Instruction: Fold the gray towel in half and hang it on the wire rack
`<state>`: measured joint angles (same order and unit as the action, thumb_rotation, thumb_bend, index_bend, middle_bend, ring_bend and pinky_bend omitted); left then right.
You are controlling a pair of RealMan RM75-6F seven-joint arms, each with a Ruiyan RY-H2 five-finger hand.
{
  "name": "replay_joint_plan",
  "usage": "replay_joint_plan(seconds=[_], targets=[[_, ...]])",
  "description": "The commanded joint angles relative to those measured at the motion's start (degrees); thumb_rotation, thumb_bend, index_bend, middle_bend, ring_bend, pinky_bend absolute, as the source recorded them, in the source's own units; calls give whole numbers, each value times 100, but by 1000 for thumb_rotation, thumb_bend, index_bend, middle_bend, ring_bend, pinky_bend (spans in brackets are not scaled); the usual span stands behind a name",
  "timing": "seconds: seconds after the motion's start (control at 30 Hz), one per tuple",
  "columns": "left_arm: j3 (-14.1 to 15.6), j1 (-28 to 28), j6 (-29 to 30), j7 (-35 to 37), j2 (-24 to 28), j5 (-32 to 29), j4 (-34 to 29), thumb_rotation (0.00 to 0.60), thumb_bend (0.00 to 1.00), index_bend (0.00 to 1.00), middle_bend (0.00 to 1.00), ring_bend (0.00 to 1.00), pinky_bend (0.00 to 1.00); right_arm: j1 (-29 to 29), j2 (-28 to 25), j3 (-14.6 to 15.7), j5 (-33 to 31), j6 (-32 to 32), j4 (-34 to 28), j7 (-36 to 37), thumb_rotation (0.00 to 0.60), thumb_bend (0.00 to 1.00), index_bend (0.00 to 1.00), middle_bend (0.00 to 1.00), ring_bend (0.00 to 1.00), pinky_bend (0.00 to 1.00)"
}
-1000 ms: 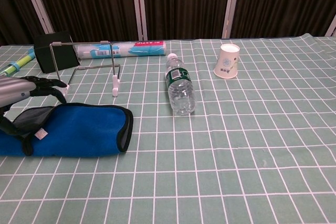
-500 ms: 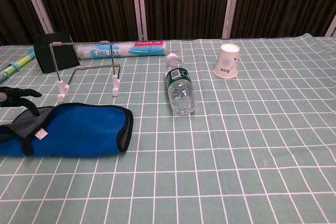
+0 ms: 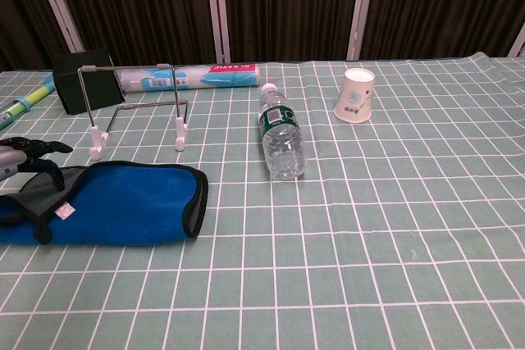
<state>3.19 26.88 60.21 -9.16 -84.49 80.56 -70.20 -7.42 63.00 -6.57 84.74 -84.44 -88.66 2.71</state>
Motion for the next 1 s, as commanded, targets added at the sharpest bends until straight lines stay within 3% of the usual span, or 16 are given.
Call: replay_joint_plan(seconds=[0.03, 0.23, 0.5, 0.63, 0.77, 0.87, 1.0], targets=[[-67, -13, -31, 7, -64, -71, -8, 600, 460, 465, 0, 0, 0, -2, -1, -2, -5, 5, 6, 4, 600, 0, 0, 0, 0, 0], [-254, -74, -24, 29, -37, -314, -112, 600, 485, 579, 0, 0, 0, -16, 9, 1, -14, 37, 26, -1, 600, 0, 0, 0, 0, 0], [-693, 24, -591, 140, 147, -1198, -352, 600, 488, 589, 0, 0, 0, -34, 27, 14, 2, 59, 4, -63, 600, 0, 0, 0, 0, 0], [-970, 163, -892, 362, 58, -1588, -117, 600, 487, 589, 0, 0, 0, -43, 41, 20, 3, 69, -9, -114, 600, 0, 0, 0, 0, 0], [-1064, 226, -909, 408, -79, -1651, 140, 600, 487, 577, 0, 0, 0, -51, 55, 22, -8, 87, -8, -145, 600, 0, 0, 0, 0, 0], [-1124, 285, -958, 303, -202, -1785, 368, 600, 488, 490, 0, 0, 0, -62, 70, 20, -33, 115, 9, -168, 600, 0, 0, 0, 0, 0], [-1197, 312, -1034, 168, -251, -2031, 470, 600, 488, 76, 0, 0, 0, -66, 75, 16, -53, 130, 18, -166, 600, 0, 0, 0, 0, 0]])
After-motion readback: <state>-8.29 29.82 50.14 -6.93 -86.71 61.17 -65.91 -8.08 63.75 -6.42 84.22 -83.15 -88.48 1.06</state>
